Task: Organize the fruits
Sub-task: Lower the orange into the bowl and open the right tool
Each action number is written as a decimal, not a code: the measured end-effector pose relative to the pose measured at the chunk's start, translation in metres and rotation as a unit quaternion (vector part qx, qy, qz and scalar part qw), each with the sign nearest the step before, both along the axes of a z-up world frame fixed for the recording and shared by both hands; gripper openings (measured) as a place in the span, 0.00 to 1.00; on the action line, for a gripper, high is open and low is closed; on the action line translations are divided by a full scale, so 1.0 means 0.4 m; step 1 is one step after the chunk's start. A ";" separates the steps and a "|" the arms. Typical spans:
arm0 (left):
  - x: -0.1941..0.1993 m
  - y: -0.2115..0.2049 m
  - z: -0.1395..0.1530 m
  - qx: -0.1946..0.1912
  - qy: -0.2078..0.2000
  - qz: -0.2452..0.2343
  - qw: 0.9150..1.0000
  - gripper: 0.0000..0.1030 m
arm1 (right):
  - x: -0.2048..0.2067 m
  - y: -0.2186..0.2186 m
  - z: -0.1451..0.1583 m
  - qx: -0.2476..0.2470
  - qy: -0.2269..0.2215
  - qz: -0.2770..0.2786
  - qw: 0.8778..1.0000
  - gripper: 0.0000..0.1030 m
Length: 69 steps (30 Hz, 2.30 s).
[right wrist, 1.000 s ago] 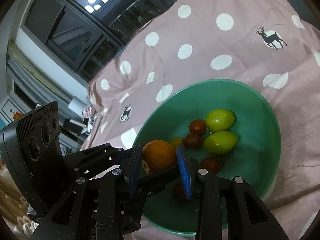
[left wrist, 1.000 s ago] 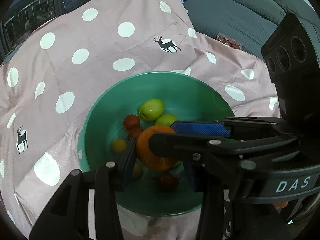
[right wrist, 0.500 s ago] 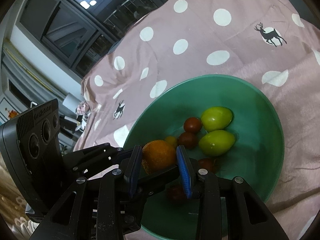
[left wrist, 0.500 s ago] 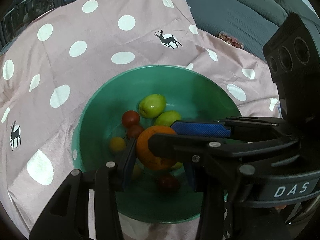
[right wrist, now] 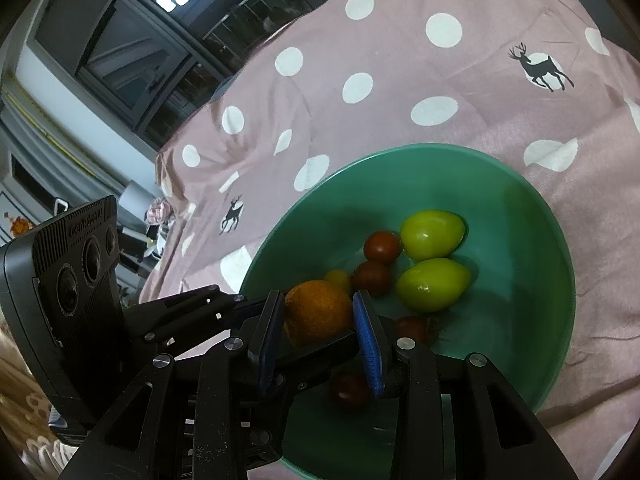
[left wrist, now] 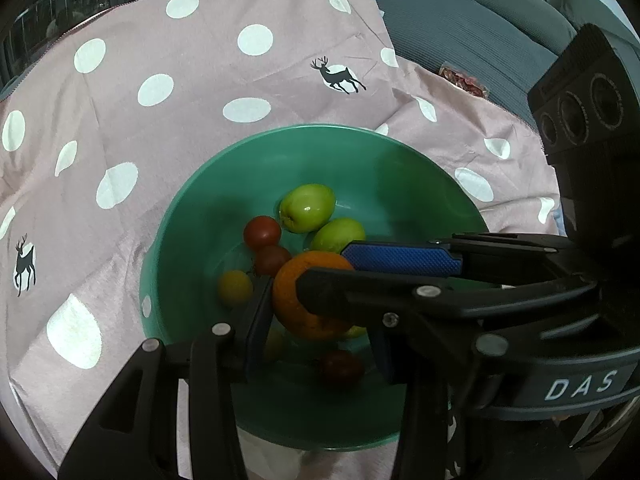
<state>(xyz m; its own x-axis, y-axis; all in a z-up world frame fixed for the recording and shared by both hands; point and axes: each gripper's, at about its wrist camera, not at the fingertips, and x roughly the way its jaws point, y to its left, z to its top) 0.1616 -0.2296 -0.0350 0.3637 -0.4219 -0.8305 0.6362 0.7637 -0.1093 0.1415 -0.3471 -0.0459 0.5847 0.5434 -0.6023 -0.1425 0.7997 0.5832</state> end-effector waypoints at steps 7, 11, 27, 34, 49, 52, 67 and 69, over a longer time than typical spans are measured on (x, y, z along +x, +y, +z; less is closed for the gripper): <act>0.001 0.002 -0.006 -0.003 0.003 -0.001 1.000 0.42 | 0.003 0.008 -0.001 -0.012 0.004 0.000 1.000 0.37; 0.001 0.001 -0.007 -0.003 0.004 -0.002 1.000 0.42 | 0.003 0.015 0.001 -0.025 0.005 0.000 1.000 0.37; -0.002 -0.003 -0.013 0.000 0.007 -0.002 1.000 0.42 | 0.005 0.020 -0.002 -0.030 0.007 0.000 1.000 0.37; 0.001 -0.002 -0.017 0.002 0.010 -0.003 1.000 0.42 | 0.005 0.024 -0.008 -0.034 0.010 0.001 0.999 0.37; -0.008 -0.005 -0.010 0.001 0.003 -0.004 1.000 0.42 | 0.004 0.023 -0.004 -0.035 0.009 0.000 0.999 0.37; -0.010 -0.005 -0.009 0.002 0.002 -0.004 1.000 0.42 | 0.004 0.022 -0.002 -0.035 0.009 -0.001 0.999 0.37; -0.053 0.053 0.050 -0.013 -0.025 0.035 0.999 0.88 | -0.045 0.011 0.043 -0.052 -0.001 -0.021 0.998 0.50; -0.062 0.072 0.058 -0.018 -0.024 0.046 0.999 0.89 | -0.055 0.011 0.046 -0.057 0.002 -0.024 0.998 0.52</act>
<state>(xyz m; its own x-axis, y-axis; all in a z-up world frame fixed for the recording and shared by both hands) 0.1369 -0.2007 -0.0120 0.4408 -0.4140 -0.7964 0.5689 0.8152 -0.1088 0.1194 -0.3428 -0.0276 0.6067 0.4429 -0.6601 -0.1003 0.8664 0.4891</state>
